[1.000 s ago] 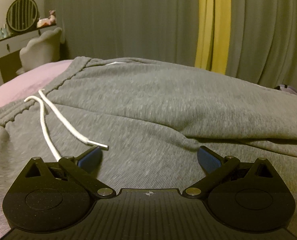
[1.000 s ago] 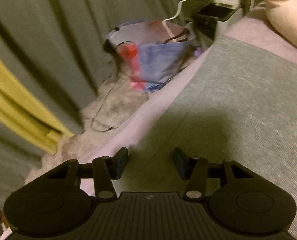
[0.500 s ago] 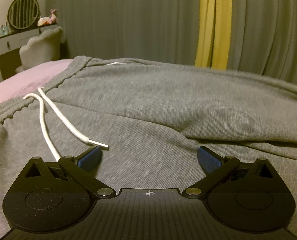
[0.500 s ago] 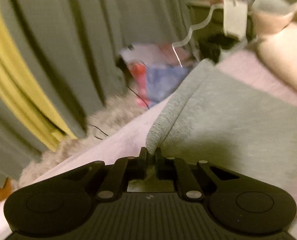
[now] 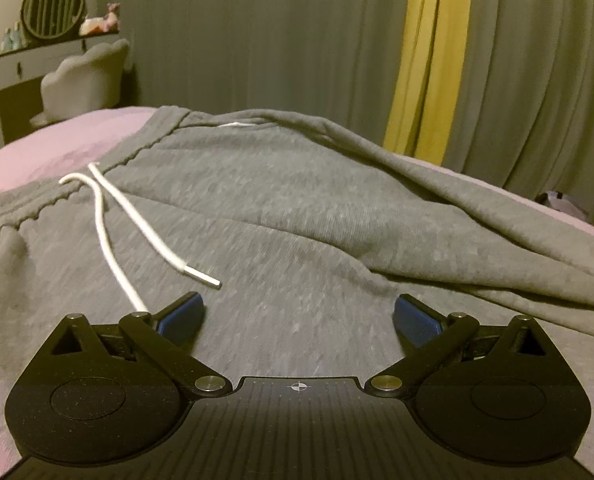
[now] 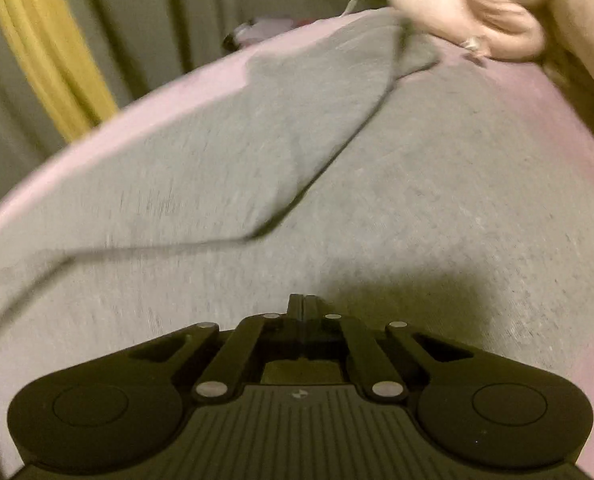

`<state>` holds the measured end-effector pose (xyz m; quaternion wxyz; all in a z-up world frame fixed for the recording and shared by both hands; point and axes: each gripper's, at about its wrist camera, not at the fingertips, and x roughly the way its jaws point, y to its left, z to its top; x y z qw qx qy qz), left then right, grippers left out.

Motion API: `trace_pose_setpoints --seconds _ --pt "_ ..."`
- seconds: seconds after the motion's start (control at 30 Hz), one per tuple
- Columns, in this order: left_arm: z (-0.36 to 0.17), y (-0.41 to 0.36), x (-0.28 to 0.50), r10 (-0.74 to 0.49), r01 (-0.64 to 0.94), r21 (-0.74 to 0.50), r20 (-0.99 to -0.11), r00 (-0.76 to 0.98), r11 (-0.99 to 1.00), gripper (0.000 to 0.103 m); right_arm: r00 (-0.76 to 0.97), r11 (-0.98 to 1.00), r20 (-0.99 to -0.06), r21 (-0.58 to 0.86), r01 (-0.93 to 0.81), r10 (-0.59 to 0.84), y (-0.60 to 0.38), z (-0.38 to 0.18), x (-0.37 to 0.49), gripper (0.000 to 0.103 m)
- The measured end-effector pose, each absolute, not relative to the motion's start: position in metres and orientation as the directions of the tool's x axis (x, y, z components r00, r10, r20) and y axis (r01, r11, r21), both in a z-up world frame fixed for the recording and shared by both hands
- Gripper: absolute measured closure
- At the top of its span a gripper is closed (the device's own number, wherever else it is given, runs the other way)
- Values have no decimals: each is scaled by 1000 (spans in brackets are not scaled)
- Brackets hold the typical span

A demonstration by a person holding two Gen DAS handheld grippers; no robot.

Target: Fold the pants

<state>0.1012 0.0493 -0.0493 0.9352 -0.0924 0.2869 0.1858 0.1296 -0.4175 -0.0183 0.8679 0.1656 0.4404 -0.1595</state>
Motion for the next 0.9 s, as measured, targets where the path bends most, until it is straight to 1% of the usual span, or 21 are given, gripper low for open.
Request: trace_pose_setpoints --seconds 0.03,0.07,0.13,0.17,0.2,0.23,0.27,0.4,0.6,0.83,0.87,0.9 --pt "-48 49 100 295 -404 -68 -575 763 912 0 579 905 -792 85 417 -193 -413 -12 133 101" --pt "-47 48 98 298 -407 -65 -580 758 911 0 600 911 -768 53 409 -225 -410 -7 135 100" --pt "-46 46 95 293 -400 -58 -586 755 915 0 625 929 -742 7 369 -243 -401 -2 143 96" --pt "-45 45 93 293 -396 -51 -587 755 917 0 630 934 -736 -9 357 -247 -398 -2 147 90" --pt "-45 43 92 294 -391 -42 -588 754 919 0 631 937 -732 -28 347 -256 -396 -3 153 80" --pt "-45 41 91 295 -388 -33 -591 751 921 0 628 938 -732 -47 343 -266 -395 -4 159 74" --pt "-45 40 91 299 -388 -24 -594 747 921 0 628 938 -727 -65 341 -278 -394 -5 166 65" --pt "-48 37 92 309 -383 5 -600 738 924 0 638 938 -698 -154 310 -326 -374 -12 175 54" --pt "-51 37 94 312 -384 8 -599 738 923 0 630 933 -690 -221 284 -356 -360 -22 189 52" --pt "-54 37 96 317 -386 10 -592 741 923 0 629 927 -681 -245 286 -374 -365 -31 199 53" --pt "-54 37 96 316 -386 10 -592 742 923 0 632 925 -676 -253 284 -379 -365 -32 200 53" --pt "-54 37 96 316 -385 10 -591 742 923 0 635 923 -671 -260 283 -383 -367 -33 202 58"
